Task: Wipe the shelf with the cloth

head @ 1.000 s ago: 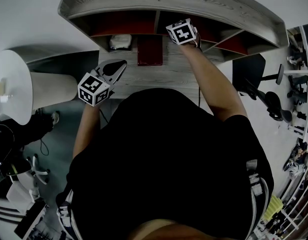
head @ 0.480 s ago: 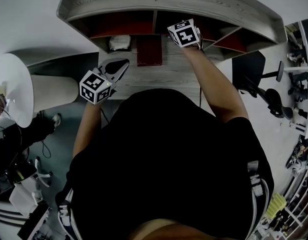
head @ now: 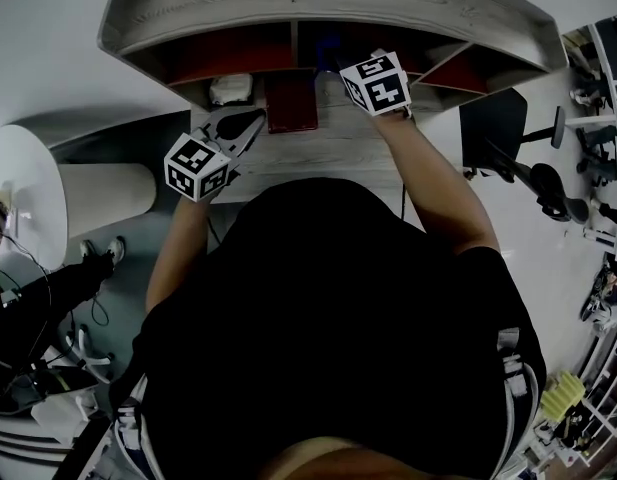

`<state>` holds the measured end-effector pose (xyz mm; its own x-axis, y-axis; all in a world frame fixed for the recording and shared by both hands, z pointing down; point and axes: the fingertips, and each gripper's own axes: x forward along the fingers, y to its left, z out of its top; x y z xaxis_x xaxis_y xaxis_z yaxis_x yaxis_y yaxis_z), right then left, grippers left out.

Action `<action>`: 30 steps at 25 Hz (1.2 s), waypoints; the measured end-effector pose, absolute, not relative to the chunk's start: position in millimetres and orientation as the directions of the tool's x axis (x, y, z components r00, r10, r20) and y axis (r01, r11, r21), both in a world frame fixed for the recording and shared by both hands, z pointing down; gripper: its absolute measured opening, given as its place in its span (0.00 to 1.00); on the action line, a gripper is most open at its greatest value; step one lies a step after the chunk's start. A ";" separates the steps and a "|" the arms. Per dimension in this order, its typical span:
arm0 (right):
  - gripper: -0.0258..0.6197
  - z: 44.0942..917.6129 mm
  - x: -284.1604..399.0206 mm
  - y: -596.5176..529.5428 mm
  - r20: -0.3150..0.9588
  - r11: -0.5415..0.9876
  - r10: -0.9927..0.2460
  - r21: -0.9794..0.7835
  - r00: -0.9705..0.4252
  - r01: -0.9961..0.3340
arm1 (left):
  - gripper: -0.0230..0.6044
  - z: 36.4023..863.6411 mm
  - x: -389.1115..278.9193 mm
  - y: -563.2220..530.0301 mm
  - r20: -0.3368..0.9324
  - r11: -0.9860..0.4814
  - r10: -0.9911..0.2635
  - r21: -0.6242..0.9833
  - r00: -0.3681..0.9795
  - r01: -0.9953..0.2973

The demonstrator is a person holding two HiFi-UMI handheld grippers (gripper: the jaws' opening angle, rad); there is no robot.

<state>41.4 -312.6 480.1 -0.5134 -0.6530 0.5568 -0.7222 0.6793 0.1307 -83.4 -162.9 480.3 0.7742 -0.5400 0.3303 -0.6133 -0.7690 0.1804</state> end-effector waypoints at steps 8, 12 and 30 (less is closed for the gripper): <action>0.15 456.2 64.7 -283.1 0.512 0.670 -0.671 0.108 -0.537 -0.735 | 0.06 462.7 -59.1 -182.3 0.294 -0.807 -0.513 0.154 0.806 -0.570; 0.15 441.3 75.7 -264.0 0.484 0.671 -0.682 0.115 -0.549 -0.732 | 0.06 458.5 -54.3 -189.0 0.287 -0.817 -0.505 0.147 0.814 -0.558; 0.15 447.4 153.5 -221.5 0.380 0.568 -0.774 0.060 -0.507 -0.821 | 0.06 432.1 -30.1 -187.8 0.243 -0.868 -0.454 0.097 0.857 -0.487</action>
